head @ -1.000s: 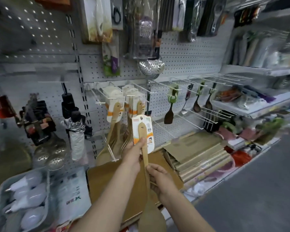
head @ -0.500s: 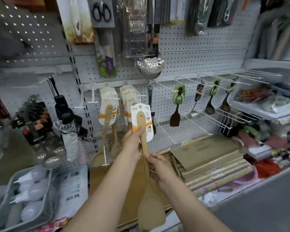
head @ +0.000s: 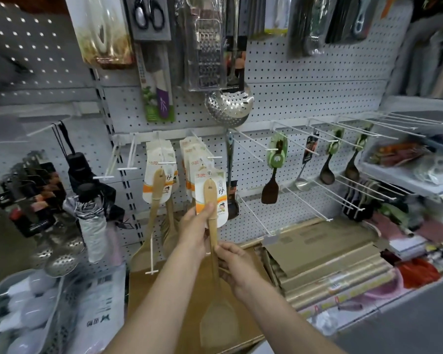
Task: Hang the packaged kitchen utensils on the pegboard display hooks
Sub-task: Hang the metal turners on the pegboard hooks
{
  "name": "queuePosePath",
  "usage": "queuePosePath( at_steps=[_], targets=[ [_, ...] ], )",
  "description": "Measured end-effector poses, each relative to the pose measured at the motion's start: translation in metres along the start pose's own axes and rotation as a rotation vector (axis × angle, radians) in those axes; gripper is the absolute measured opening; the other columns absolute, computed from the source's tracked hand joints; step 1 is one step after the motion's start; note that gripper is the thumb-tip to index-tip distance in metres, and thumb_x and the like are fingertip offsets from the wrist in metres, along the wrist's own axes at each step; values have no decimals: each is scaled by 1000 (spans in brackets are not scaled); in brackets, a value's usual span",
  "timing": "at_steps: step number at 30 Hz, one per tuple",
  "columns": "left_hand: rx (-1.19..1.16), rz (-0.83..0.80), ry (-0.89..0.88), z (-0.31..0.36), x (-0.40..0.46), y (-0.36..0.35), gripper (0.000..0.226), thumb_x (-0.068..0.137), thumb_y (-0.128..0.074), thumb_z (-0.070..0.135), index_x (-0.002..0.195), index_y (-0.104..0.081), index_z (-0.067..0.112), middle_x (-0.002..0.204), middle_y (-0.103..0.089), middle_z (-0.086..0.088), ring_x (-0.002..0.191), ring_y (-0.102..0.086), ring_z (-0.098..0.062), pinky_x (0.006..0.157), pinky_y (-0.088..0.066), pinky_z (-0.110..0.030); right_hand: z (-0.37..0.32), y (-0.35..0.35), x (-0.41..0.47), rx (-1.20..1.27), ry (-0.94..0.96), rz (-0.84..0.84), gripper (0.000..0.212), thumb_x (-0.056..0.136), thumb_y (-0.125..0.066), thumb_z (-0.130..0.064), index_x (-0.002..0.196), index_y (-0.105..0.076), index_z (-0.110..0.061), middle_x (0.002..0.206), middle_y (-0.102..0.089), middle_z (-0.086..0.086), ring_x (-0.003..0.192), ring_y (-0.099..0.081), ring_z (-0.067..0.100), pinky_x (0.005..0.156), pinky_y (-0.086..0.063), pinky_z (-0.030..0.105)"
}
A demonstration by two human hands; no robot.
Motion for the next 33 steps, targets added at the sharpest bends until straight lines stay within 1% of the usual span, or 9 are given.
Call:
queuePosePath(
  at_steps=[4,7,12,15,22,26,29,31,33],
  targets=[
    [24,9,-41,-2,9,6,15,89,-74,25,100,-73,15,92,-75,-3,89,-65,-24,90,-54,-45,5,-4,14,11,-22,-23,13,93,-69,-9,104,-73,-14,87,-73,6,77,-65,18,67,-54,28],
    [28,14,-62,-5,16,11,12,87,-76,26,93,-74,16,88,-75,-3,89,-64,-25,83,-52,-43,8,-5,20,19,-29,-45,13,93,-70,-10,104,-73,-15,87,-73,3,80,-65,18,72,-54,30],
    [15,17,-122,-9,26,14,7,83,-81,24,81,-75,21,85,-74,-6,85,-63,-26,94,-51,-58,11,-9,28,71,-38,-72,18,93,-68,-7,110,-71,-11,87,-70,5,77,-63,18,72,-52,29],
    [23,28,-154,-7,27,12,8,84,-80,23,87,-74,18,85,-75,-5,83,-64,-24,85,-51,-48,11,-10,31,104,-36,-83,18,92,-69,-6,110,-70,-11,87,-71,5,77,-63,18,75,-52,31],
    [33,62,-114,-2,37,12,16,85,-80,26,95,-73,15,91,-77,-6,82,-66,-22,83,-54,-44,7,-13,38,49,-45,-83,16,93,-70,-10,108,-70,-14,85,-72,1,75,-65,15,72,-55,31],
    [97,100,-124,9,50,14,19,83,-81,29,97,-75,17,94,-78,-7,88,-71,-26,89,-57,-47,-5,-23,41,-41,-16,-98,10,96,-67,-10,104,-71,-13,94,-72,8,79,-67,18,76,-58,31],
    [145,126,-103,14,60,18,18,83,-81,31,98,-73,23,96,-78,-5,94,-73,-30,89,-58,-56,-10,-27,40,-135,6,-75,18,98,-66,-16,115,-69,-18,105,-73,4,92,-69,14,80,-59,29],
    [125,168,-90,14,59,22,21,86,-80,30,99,-64,26,105,-75,-5,95,-71,-26,89,-58,-49,-9,-25,39,-151,4,-44,27,97,-67,-22,124,-66,-23,120,-70,2,109,-65,16,86,-60,33],
    [104,213,-74,11,51,28,29,87,-79,33,105,-59,22,111,-68,-3,95,-65,-18,87,-53,-38,-7,-20,33,-163,-7,-3,26,97,-68,-24,122,-67,-27,123,-69,1,110,-64,15,93,-58,37]
  ],
)
Point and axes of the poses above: each hand's wrist, its own x-axis towards the middle knuckle, its own y-axis out of the back of the hand, z = x × y, the point moved 3 cm from there along x, towards the middle knuckle
